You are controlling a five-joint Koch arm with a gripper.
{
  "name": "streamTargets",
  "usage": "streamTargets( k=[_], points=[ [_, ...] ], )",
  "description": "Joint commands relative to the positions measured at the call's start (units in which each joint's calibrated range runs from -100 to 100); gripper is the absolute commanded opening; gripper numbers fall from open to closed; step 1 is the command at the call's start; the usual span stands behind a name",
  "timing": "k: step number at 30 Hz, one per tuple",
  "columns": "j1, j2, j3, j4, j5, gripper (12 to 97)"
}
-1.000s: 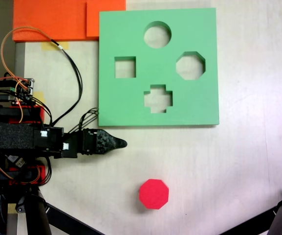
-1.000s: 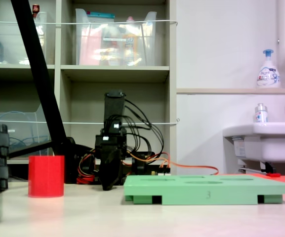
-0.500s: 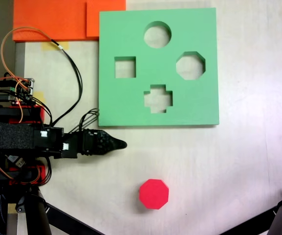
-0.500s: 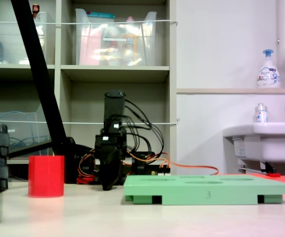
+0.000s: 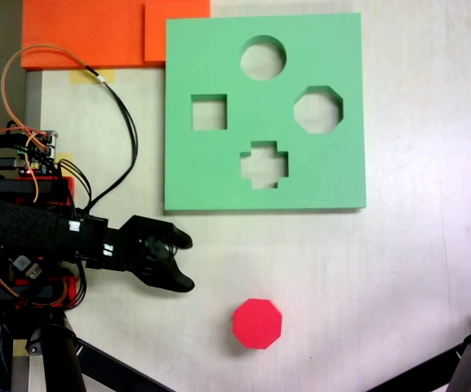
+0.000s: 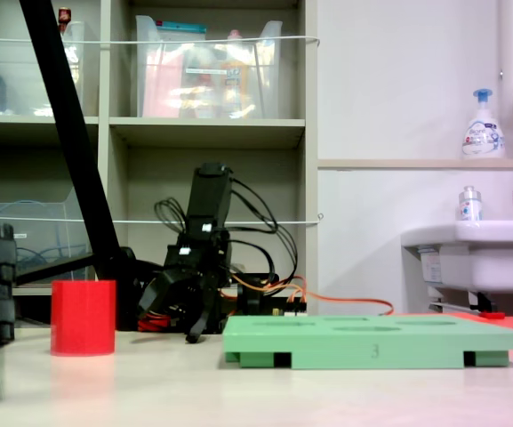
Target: Put the octagonal pillar block into the corresponding hole
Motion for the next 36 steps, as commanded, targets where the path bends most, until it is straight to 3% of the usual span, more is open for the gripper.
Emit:
streamTargets(
  k=[1, 7, 11, 15, 22, 36],
  points=[
    [-1.42, -0.41, 4.07, -14.97, 1.76, 45.4],
    [-3.91, -0.41, 27.6, -57.34, 4.69, 46.5],
    [-4.64, -0.41, 48.74, -78.91, 7.08, 54.6],
    [-5.76, 12.86, 69.47, -93.64, 7.96, 60.3],
    [-6.64, 30.04, 86.32, -94.89, 7.37, 75.6],
    [-6.84, 77.94, 111.75, -94.8, 6.69, 75.6]
  ],
)
